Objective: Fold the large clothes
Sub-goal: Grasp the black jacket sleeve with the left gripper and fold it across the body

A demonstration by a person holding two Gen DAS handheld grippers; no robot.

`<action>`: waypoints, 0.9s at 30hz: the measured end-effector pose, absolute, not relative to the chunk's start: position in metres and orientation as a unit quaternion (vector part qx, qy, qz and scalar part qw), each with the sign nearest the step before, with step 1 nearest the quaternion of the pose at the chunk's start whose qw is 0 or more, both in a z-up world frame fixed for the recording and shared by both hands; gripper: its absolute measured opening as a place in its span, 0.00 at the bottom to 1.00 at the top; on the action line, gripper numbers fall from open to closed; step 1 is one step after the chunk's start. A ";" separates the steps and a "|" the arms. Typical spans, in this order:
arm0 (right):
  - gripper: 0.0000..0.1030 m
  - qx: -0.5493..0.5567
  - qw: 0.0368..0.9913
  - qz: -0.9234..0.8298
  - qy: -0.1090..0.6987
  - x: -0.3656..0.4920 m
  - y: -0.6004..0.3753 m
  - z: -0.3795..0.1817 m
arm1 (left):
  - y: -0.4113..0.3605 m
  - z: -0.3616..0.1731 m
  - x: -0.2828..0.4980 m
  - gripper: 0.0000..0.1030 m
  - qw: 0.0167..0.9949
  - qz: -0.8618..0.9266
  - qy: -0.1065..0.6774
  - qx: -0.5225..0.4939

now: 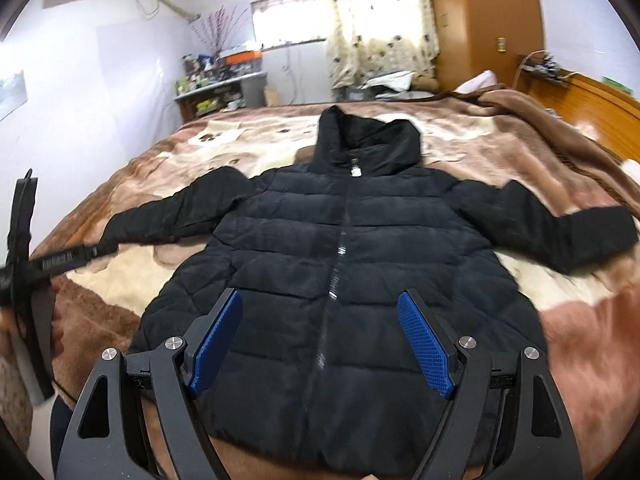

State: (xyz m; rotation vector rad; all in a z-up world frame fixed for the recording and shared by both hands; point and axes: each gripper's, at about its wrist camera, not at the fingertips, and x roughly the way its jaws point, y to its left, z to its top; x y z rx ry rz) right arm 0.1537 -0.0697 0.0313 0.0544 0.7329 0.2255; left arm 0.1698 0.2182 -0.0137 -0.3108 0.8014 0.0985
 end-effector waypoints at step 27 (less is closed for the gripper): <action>0.78 -0.032 0.886 0.192 0.422 0.311 0.030 -0.050 | 0.426 -0.145 0.333 0.99 0.793 0.221 0.437 -0.362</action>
